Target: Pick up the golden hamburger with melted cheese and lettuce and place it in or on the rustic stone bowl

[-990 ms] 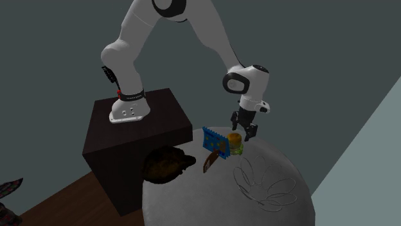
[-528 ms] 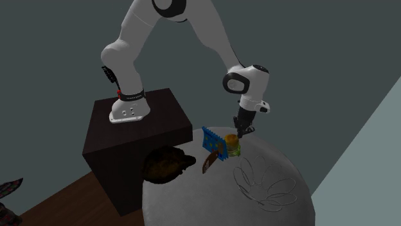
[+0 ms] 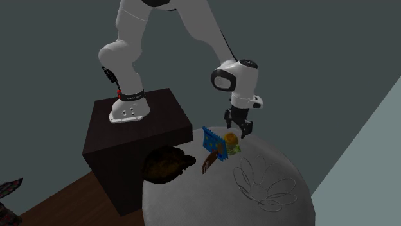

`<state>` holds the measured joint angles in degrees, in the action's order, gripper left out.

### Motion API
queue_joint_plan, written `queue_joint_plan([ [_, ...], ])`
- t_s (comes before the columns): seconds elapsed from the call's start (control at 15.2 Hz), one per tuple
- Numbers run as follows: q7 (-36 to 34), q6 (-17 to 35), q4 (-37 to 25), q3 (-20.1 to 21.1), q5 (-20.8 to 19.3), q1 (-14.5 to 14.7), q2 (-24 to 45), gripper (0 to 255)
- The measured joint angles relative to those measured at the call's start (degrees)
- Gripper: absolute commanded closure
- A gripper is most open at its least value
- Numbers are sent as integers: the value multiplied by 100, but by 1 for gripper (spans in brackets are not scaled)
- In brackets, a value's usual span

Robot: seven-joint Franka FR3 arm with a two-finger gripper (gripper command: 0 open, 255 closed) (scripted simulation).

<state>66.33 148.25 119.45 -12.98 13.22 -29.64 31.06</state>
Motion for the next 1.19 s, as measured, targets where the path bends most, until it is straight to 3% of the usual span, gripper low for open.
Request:
queue_joint_plan([
  [0.2,598,249,151,222,167,-292,-48,0],
  [0.99,777,551,61,393,315,-410,289,0],
  [1.06,778,549,61,396,315,-410,292,255],
  [1.19,775,537,53,404,316,-403,284,255],
])
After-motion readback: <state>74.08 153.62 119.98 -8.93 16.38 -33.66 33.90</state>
